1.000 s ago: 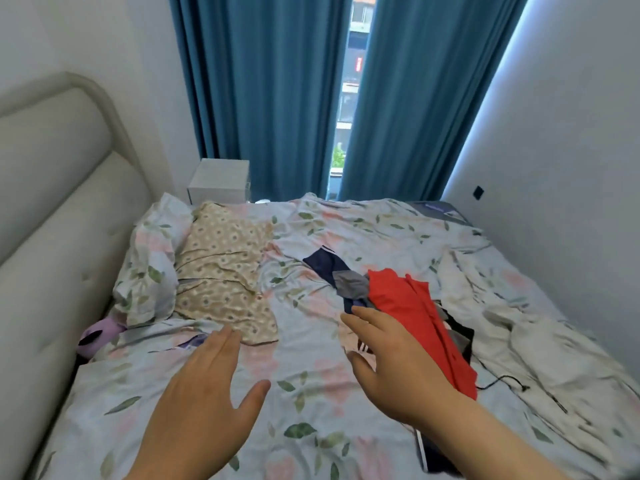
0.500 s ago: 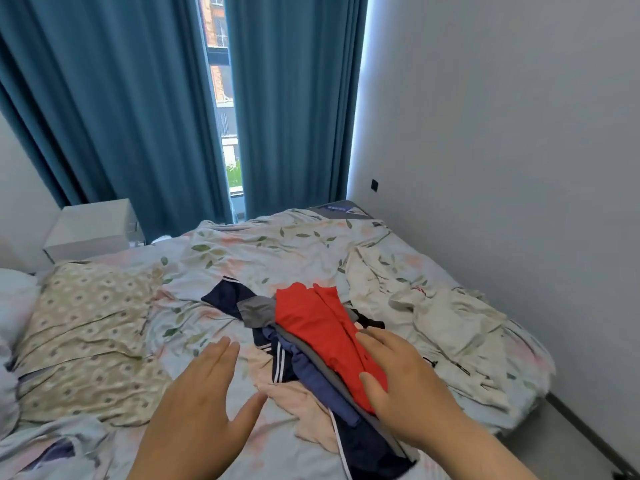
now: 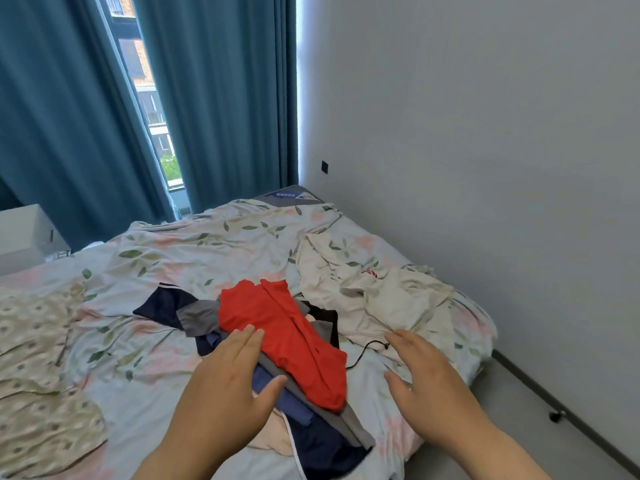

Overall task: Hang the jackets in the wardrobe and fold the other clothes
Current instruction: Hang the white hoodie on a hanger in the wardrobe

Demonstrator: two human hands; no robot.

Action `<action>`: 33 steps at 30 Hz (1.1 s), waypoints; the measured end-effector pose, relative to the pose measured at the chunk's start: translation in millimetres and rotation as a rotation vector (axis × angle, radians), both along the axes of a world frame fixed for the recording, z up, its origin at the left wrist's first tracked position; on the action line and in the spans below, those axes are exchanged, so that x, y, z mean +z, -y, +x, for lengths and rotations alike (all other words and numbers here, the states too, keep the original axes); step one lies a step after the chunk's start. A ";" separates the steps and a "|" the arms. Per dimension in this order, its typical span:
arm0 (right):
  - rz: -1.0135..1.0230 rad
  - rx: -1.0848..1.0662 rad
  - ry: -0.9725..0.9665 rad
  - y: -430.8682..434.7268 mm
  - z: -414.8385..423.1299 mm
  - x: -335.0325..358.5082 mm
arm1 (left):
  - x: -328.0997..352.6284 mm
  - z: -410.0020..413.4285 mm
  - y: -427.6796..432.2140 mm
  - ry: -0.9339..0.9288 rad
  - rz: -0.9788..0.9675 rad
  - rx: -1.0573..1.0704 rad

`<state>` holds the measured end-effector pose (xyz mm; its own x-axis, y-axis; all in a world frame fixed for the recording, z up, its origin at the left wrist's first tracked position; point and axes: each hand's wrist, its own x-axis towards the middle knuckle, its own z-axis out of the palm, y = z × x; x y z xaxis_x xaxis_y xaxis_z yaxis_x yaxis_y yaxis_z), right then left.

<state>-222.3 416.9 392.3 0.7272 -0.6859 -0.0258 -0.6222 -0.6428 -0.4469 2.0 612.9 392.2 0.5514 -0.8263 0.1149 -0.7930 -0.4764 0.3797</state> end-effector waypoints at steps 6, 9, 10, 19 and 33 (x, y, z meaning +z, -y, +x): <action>-0.095 -0.007 -0.047 -11.3 -17.7 7.4 | -6.4 11.5 19.3 0.015 0.032 -0.092; -0.103 -0.038 -0.073 -8.8 -30.4 8.0 | -10.3 8.0 34.9 -0.005 0.034 -0.120; -0.103 -0.050 -0.081 -6.5 -34.7 8.2 | -10.8 5.5 40.0 -0.013 0.036 -0.128; -0.075 -0.124 -0.078 60.0 -56.7 -1.4 | -3.1 -9.7 117.1 0.001 0.063 -0.192; -0.016 0.019 -0.095 305.3 -108.7 -17.3 | -15.0 -105.8 336.3 -0.014 0.099 -0.067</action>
<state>-331.0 111.6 375.0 0.7350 -0.6728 -0.0845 -0.6488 -0.6616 -0.3759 -103.9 276.7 377.2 0.4952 -0.8685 0.0232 -0.8194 -0.4580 0.3448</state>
